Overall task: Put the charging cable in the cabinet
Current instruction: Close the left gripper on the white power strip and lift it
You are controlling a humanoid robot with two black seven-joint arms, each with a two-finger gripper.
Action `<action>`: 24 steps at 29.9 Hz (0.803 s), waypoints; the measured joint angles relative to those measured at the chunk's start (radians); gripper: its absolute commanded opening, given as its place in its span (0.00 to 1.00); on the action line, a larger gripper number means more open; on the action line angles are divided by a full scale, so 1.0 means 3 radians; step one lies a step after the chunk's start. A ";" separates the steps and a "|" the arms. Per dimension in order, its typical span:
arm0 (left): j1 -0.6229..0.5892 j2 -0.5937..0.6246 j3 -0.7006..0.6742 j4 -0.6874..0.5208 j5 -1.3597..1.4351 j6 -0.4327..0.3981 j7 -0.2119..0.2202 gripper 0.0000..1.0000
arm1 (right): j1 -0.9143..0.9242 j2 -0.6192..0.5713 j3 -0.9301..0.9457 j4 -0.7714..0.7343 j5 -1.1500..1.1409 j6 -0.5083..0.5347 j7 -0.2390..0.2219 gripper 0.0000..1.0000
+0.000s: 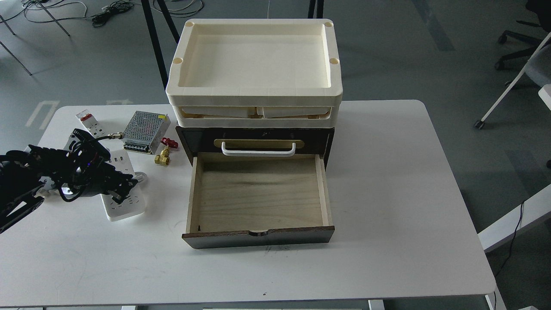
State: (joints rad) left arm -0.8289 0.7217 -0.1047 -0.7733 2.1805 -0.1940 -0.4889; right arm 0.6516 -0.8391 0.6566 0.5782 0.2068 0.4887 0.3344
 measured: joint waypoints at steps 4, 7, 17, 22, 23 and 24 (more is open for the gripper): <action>-0.0035 0.0029 -0.0016 -0.0013 0.0000 0.0084 -0.0001 0.00 | -0.0004 0.0000 0.0000 0.0000 0.0000 0.0000 0.0000 1.00; -0.0089 0.0065 -0.0027 -0.0021 -0.0003 0.0111 -0.0001 0.00 | -0.0011 0.0000 0.0000 0.0000 0.0000 0.0000 0.0000 1.00; -0.0218 0.0456 -0.0074 -0.0383 -0.0102 0.0116 0.0001 0.00 | -0.0019 0.0000 0.0000 0.0000 0.0001 0.0000 0.0000 1.00; -0.0227 0.0756 -0.0090 -0.0690 -0.0253 0.0102 0.0001 0.00 | -0.0019 0.0000 0.0000 0.0000 0.0012 0.0000 0.0000 1.00; -0.0227 0.0853 -0.0106 -0.0792 -0.0274 0.0093 0.0001 0.00 | -0.0020 0.0000 0.0000 0.0000 0.0027 0.0000 0.0000 1.00; -0.0227 0.0946 -0.0127 -0.0898 -0.0299 0.0084 0.0001 0.00 | -0.0021 0.0000 0.0000 0.0000 0.0043 0.0000 0.0000 1.00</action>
State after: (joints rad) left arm -0.8970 1.0055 -0.1429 -1.0428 2.0906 -0.1690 -0.4886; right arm 0.6454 -0.8391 0.6566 0.5783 0.2197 0.4887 0.3344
